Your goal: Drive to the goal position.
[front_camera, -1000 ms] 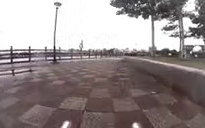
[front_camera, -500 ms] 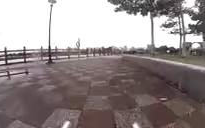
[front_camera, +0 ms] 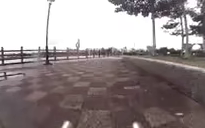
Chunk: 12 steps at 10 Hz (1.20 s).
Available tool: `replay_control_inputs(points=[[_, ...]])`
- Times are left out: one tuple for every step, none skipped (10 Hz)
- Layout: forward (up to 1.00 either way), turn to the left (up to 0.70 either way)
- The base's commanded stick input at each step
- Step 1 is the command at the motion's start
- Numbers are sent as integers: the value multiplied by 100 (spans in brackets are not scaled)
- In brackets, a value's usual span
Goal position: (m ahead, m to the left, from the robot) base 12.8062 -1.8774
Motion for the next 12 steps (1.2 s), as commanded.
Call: replay_control_inputs(points=[[70, 35], [70, 35], [70, 6], [70, 0], [70, 0], [70, 0], [70, 0], [70, 0], [70, 0], [70, 0], [70, 3], [70, 14]])
